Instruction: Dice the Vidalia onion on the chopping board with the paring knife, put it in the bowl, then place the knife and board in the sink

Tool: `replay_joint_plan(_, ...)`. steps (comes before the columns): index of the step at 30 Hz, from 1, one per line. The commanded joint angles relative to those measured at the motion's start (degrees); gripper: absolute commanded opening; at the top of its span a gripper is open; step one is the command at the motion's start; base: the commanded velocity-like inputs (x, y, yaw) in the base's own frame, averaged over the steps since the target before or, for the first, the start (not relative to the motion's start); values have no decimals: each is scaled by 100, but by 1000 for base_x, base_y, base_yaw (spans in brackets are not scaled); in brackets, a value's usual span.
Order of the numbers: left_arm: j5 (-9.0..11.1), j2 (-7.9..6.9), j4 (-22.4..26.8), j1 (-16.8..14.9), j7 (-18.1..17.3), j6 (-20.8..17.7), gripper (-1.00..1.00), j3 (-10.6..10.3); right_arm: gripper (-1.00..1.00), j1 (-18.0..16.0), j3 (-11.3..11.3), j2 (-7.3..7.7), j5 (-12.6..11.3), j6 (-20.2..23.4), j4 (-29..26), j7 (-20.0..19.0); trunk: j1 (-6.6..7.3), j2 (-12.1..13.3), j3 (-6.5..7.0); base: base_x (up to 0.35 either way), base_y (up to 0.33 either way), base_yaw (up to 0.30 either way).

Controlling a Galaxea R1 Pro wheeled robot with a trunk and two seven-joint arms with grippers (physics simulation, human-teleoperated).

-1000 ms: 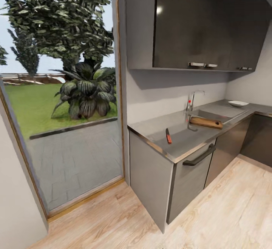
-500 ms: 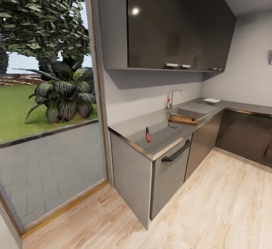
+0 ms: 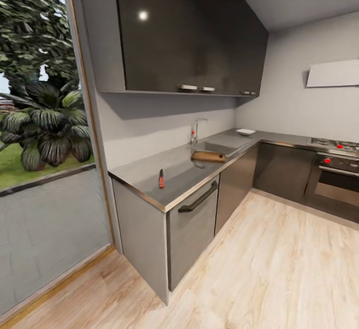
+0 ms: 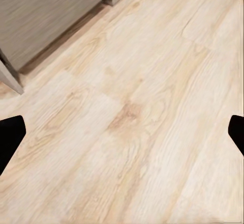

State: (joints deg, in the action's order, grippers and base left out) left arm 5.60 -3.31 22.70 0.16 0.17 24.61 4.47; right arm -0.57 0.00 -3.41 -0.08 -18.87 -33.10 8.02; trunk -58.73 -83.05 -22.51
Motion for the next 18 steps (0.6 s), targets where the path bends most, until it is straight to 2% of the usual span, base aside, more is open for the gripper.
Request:
replay_joint_plan(1, 56, -3, 6, 2, 0, 9, 100, -17, 100, -5, 0, -2, -1, -17, 5, 15, 0, -3, -2, 0, -43, -281)
replay_joint_plan(18, 54, -3, 6, 2, 3, 9, 100, -16, 100, -5, 0, -2, 2, -14, 5, 15, 0, -3, 51, 0, -5, -281)
